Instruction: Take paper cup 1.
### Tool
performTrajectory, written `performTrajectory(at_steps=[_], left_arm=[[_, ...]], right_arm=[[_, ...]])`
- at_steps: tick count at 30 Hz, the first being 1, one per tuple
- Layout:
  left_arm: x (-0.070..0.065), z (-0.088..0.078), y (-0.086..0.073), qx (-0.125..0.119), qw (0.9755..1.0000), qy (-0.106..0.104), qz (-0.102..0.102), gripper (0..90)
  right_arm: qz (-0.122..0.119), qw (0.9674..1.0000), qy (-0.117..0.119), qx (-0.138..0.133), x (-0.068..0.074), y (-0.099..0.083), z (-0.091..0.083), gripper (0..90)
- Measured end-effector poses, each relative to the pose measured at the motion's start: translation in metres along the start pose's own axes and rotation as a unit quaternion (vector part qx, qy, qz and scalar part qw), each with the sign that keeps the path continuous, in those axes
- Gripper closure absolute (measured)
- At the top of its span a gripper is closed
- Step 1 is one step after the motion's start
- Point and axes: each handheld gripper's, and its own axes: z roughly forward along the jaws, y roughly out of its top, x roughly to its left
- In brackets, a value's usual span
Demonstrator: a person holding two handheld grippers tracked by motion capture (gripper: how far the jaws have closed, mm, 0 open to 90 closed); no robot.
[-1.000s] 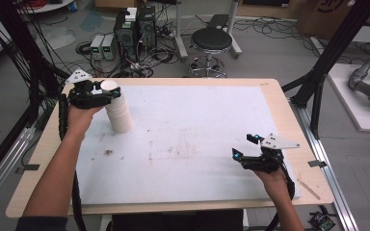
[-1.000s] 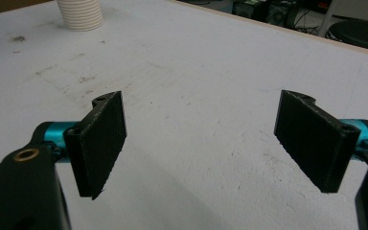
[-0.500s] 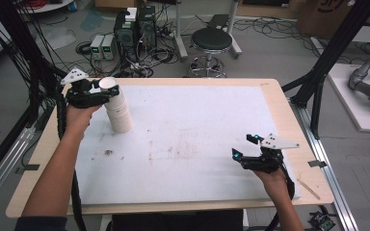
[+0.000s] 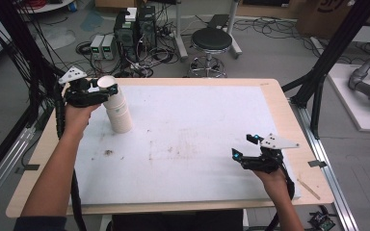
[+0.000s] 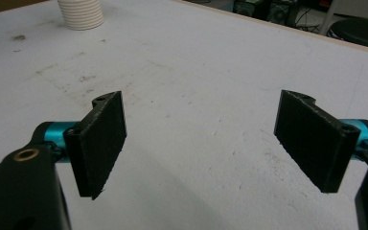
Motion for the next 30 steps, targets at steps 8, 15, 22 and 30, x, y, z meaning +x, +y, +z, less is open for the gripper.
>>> performTrajectory(at_steps=[8, 15, 22, 30], left_arm=[[-0.001, 0.002, 0.009, 0.016, 0.9999, -0.006, -0.001, 33.9], [0.0, 0.003, 0.008, 0.025, 0.9997, -0.006, -0.001, 34.1], [0.003, 0.001, 0.007, 0.023, 0.9997, -0.009, -0.008, 34.2], [0.003, 0.002, 0.006, 0.026, 0.9995, -0.013, -0.006, 34.4]], right_arm=[[0.001, 0.9998, 0.019, -0.001, 0.002, 0.009, 0.006, 29.6], [-0.016, 0.9983, 0.055, 0.005, 0.006, 0.03, 0.02, 53.0], [-0.034, 0.9964, 0.076, 0.016, 0.008, 0.054, 0.041, 70.1], [-0.081, 0.99, 0.111, 0.032, 0.027, 0.092, 0.071, 90.0]])
